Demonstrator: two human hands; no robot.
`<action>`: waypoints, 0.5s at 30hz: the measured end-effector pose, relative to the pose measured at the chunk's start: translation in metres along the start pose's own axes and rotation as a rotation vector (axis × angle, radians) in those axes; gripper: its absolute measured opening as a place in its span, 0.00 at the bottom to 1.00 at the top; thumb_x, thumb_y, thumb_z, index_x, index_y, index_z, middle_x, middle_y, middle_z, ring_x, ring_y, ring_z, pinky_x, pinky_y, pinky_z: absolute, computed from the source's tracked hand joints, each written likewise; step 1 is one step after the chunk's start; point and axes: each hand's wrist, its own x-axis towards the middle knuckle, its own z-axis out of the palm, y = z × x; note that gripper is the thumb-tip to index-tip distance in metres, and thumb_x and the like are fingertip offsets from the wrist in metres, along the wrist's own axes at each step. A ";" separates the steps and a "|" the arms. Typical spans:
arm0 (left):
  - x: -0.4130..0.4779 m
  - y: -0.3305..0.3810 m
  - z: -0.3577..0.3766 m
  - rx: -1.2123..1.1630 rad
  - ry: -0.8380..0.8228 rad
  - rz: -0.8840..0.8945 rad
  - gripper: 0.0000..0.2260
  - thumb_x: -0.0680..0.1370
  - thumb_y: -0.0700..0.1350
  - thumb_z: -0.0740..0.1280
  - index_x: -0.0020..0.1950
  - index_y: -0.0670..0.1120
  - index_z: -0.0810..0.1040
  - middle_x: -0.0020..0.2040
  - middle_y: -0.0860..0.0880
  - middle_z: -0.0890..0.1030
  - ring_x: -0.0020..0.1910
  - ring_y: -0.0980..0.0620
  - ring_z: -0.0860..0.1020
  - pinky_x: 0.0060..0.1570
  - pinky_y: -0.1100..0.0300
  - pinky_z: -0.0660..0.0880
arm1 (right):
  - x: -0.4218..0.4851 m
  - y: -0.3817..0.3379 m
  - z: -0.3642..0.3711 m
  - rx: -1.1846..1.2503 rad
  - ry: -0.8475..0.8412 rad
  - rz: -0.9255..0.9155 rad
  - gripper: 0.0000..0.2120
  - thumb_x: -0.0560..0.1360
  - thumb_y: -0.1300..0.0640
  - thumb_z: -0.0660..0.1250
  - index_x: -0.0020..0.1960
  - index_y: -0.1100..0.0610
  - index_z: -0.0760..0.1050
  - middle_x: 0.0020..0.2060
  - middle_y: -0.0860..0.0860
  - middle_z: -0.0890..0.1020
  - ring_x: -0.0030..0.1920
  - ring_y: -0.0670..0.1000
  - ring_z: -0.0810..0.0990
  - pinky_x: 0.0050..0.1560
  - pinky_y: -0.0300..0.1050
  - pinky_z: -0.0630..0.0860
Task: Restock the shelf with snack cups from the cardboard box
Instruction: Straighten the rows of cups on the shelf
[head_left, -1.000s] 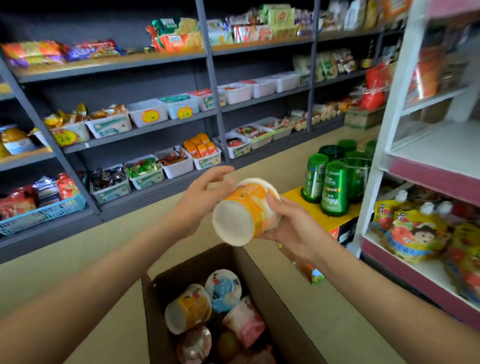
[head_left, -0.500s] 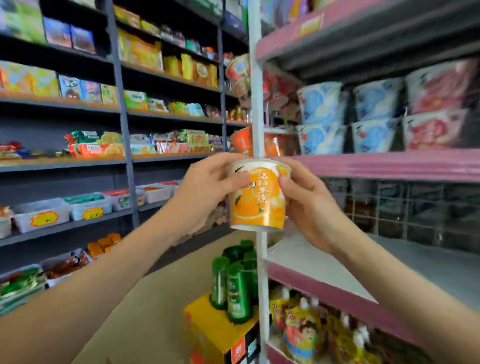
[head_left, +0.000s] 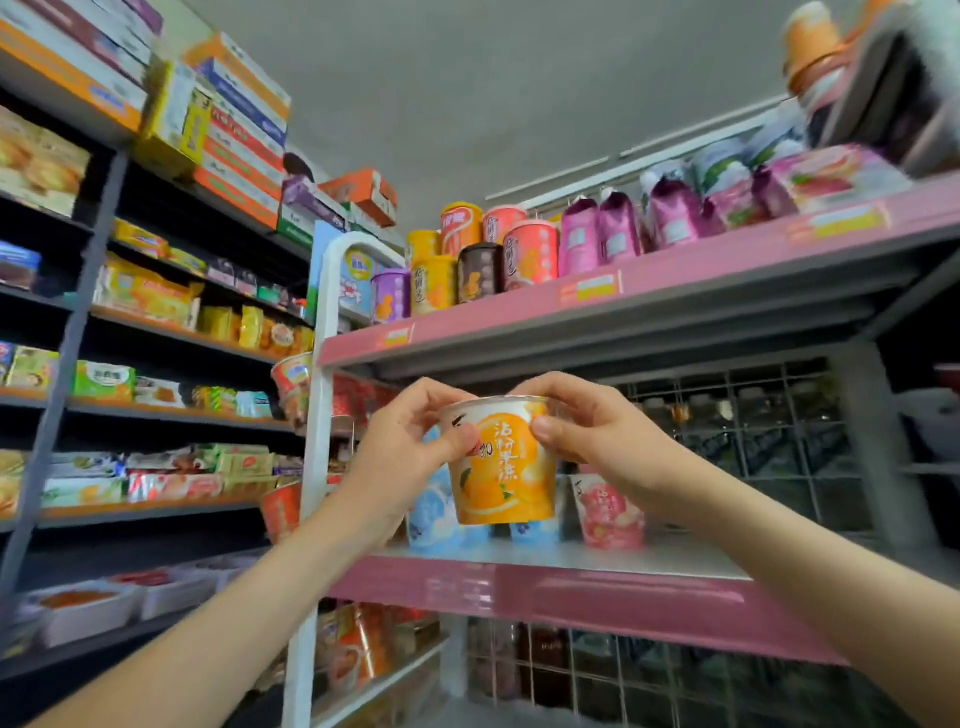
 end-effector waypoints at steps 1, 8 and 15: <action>0.003 -0.006 0.008 0.006 -0.008 -0.003 0.08 0.69 0.41 0.74 0.42 0.53 0.80 0.43 0.48 0.81 0.45 0.50 0.78 0.42 0.56 0.76 | -0.004 0.004 -0.009 -0.029 0.004 0.025 0.10 0.77 0.66 0.62 0.57 0.58 0.75 0.50 0.62 0.79 0.48 0.51 0.78 0.53 0.49 0.77; 0.035 -0.030 0.049 0.048 -0.106 -0.081 0.09 0.66 0.42 0.73 0.43 0.51 0.79 0.38 0.51 0.80 0.39 0.54 0.77 0.42 0.55 0.76 | -0.008 0.020 -0.049 -0.155 0.015 0.173 0.14 0.78 0.68 0.60 0.58 0.54 0.76 0.49 0.51 0.81 0.49 0.46 0.79 0.51 0.43 0.77; 0.058 -0.054 0.111 0.156 -0.175 -0.065 0.08 0.70 0.39 0.73 0.38 0.51 0.79 0.37 0.52 0.81 0.38 0.59 0.77 0.45 0.58 0.74 | -0.020 0.029 -0.092 -0.281 -0.064 0.296 0.12 0.75 0.61 0.68 0.58 0.55 0.77 0.55 0.51 0.81 0.57 0.49 0.79 0.58 0.45 0.76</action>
